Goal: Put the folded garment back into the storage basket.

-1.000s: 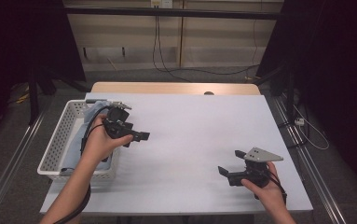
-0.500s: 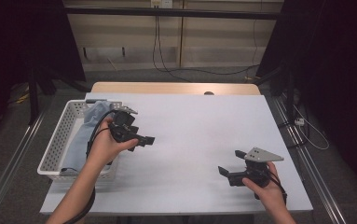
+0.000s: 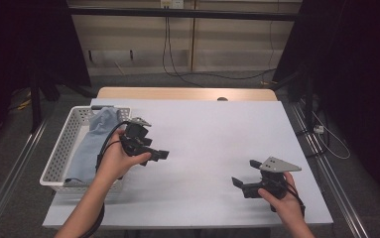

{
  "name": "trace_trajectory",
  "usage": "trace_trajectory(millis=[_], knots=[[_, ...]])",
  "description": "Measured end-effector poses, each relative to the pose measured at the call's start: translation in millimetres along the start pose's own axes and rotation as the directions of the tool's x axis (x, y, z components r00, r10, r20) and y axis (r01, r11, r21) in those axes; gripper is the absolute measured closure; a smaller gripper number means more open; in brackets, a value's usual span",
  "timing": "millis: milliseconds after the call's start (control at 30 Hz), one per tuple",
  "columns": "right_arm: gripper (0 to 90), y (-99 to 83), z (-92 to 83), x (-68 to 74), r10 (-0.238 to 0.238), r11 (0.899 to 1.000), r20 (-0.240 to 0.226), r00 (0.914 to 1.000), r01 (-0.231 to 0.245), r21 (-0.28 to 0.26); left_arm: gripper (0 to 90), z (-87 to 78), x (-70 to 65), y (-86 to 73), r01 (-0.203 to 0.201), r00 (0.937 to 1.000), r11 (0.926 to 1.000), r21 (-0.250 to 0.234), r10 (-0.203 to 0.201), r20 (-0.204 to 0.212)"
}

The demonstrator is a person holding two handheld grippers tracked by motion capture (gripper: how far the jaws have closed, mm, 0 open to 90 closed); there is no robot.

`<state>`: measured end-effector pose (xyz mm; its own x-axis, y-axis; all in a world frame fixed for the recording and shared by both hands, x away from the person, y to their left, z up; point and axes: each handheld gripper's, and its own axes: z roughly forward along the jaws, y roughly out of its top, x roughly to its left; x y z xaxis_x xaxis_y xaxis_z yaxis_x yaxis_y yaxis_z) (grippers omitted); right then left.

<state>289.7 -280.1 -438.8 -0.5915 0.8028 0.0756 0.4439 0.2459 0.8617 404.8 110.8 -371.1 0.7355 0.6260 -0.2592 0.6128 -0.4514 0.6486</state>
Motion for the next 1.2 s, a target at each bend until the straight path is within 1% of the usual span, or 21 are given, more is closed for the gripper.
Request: trace_trajectory(millis=[233,267,333,633,700,967,1200], knots=[[6.2,-0.5,0.3,-0.1,0.003,1.0,-0.003,1.0,-0.003,0.001,14.4,3.8,-4.5,-4.6,-0.005,0.9999,1.0,-0.007,0.005,0.016],[6.2,-0.4,0.3,-0.1,0.004,1.0,-0.003,1.0,-0.004,0.001,14.4,4.1,-4.8,-5.2,-0.002,0.9998,1.0,-0.007,0.002,0.017],[6.2,-0.1,0.2,0.3,0.003,1.0,-0.004,1.0,-0.003,-0.002,14.4,5.1,-5.7,-6.9,-0.01,0.9998,0.9999,-0.005,0.011,0.016],[6.1,0.2,0.7,1.4,-0.001,1.0,-0.004,1.0,0.001,-0.002,14.1,9.1,-8.9,-14.6,-0.011,0.9996,0.9999,-0.001,0.011,0.028],[6.1,0.0,0.8,1.5,-0.001,1.0,-0.004,1.0,0.001,-0.002,14.0,10.0,-9.6,-15.9,-0.019,0.9996,0.9998,0.004,0.019,0.02],[6.1,0.2,0.5,1.7,-0.002,1.0,-0.005,1.0,0.002,-0.002,13.8,13.3,-9.8,-20.8,-0.002,0.9995,1.0,-0.009,0.002,0.031],[6.1,0.3,0.2,1.7,-0.002,1.0,-0.005,1.0,0.002,-0.001,13.8,14.4,-11.8,-25.1,-0.011,0.9996,0.9999,-0.007,0.011,0.027]])
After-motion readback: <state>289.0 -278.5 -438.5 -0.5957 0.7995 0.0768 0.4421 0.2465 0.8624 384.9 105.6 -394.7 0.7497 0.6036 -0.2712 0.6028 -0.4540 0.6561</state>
